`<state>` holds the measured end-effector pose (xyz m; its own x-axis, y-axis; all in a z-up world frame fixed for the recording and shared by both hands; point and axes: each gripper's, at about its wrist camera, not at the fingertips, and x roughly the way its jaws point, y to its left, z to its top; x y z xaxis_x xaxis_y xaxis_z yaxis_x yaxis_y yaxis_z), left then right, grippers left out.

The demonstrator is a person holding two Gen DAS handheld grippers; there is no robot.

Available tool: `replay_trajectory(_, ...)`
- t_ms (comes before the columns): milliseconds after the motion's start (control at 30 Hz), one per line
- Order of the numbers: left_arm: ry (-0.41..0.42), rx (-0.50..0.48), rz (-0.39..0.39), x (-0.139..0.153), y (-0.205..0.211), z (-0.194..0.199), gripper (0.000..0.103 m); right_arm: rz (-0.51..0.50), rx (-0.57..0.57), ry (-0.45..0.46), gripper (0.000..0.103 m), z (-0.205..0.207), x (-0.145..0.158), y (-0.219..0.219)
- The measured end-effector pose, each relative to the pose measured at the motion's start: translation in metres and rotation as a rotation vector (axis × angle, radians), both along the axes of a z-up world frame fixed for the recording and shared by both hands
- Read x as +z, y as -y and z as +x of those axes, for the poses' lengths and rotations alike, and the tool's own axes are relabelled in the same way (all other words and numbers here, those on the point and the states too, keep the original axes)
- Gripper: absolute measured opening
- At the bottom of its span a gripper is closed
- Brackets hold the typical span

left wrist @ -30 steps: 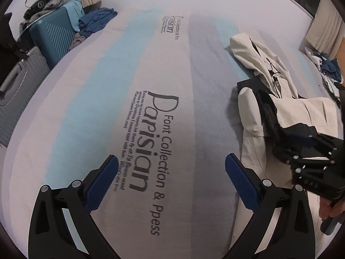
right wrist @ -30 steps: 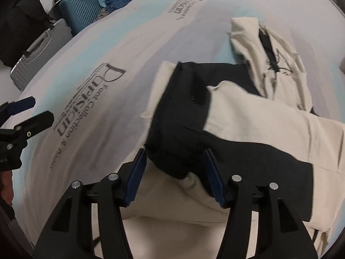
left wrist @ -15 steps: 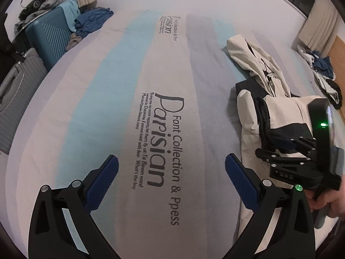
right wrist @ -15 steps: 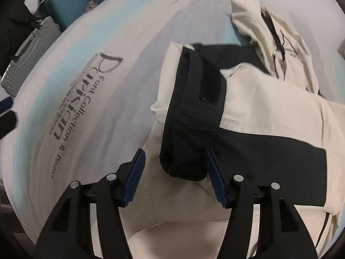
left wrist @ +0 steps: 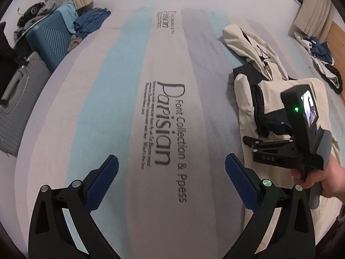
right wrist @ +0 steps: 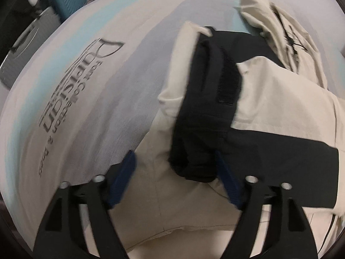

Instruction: Fold large clothes

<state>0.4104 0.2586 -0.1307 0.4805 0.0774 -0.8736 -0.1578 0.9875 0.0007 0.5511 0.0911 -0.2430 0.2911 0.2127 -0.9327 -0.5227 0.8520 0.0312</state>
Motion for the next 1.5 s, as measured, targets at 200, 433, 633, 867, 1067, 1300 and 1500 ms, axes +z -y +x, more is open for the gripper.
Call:
replay_trajectory(200, -0.002, 0.025, 0.01, 0.008, 0.026, -0.01, 0.097, 0.059, 0.056, 0.028, 0.087, -0.014, 0.022, 0.025)
replay_trajectory(433, 0.007, 0.06, -0.015, 0.022, 0.069, 0.004, 0.097, 0.11, -0.028, 0.147, 0.087, -0.028, 0.089, 0.133)
replay_trajectory(633, -0.016, 0.067, -0.071, 0.026, 0.123, 0.036, 0.097, 0.058, -0.096, 0.19, 0.087, 0.001, 0.122, 0.236)
replay_trajectory(867, -0.013, 0.003, -0.085, 0.024, 0.178, 0.092, 0.097, 0.077, -0.171, 0.262, 0.095, 0.049, 0.15, 0.304)
replay_trajectory(1067, 0.008, -0.11, -0.05, 0.023, 0.209, 0.154, 0.097, 0.112, -0.172, 0.272, 0.096, 0.088, 0.157, 0.307)
replay_trajectory(1300, 0.01, -0.196, -0.016, 0.017, 0.214, 0.233, 0.097, 0.108, -0.132, 0.258, 0.096, 0.145, 0.155, 0.288)
replay_trajectory(1500, -0.002, -0.196, -0.033, -0.002, 0.194, 0.304, 0.097, 0.074, -0.111, 0.226, 0.096, 0.215, 0.137, 0.269)
